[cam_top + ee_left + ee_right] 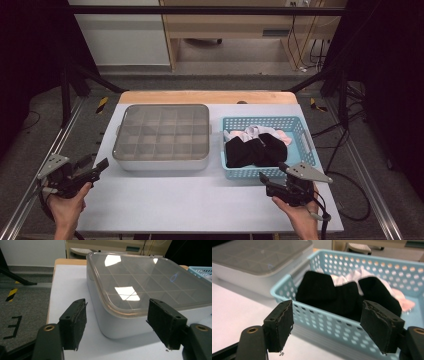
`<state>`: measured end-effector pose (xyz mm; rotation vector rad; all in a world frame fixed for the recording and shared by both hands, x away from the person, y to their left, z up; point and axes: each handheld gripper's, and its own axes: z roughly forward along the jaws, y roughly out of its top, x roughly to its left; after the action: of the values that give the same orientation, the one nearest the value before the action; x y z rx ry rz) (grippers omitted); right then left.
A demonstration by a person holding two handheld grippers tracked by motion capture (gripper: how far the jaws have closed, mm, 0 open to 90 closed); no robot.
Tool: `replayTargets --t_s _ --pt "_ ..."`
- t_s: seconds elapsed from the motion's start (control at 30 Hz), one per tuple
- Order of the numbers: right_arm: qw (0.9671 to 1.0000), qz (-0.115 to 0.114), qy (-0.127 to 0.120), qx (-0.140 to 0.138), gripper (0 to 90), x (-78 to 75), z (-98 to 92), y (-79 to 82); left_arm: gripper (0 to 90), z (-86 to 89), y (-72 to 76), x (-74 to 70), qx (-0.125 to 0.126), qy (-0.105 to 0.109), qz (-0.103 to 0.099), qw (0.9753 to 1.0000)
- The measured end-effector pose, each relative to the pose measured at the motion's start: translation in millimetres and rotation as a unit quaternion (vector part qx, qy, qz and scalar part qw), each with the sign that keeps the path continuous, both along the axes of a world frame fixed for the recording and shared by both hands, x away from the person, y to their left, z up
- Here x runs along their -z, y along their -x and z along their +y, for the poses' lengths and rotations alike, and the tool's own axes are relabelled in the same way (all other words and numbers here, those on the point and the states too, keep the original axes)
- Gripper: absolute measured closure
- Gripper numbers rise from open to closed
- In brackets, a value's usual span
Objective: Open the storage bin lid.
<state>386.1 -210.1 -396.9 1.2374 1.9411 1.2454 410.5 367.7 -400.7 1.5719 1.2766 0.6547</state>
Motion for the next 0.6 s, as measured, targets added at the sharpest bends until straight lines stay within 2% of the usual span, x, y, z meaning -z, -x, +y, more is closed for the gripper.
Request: replayTargets --t_s 0.2,0.43,0.6 --pt "0.9998 -0.018 -0.002 -0.010 25.7 -17.1 13.8 -8.2 32.4 -2.0 -3.9 -8.5 -0.001 0.003 -0.007 1.0000" --pt "0.9992 -0.031 -0.012 -0.023 25.1 -32.6 29.8 -22.0 32.9 -8.6 -11.9 -21.4 0.001 -0.006 -0.016 0.9999" --pt "0.9988 -0.036 -0.016 -0.030 23.6 -39.9 41.1 -30.6 32.7 -14.7 -23.6 -28.0 0.000 -0.008 -0.017 0.9998"
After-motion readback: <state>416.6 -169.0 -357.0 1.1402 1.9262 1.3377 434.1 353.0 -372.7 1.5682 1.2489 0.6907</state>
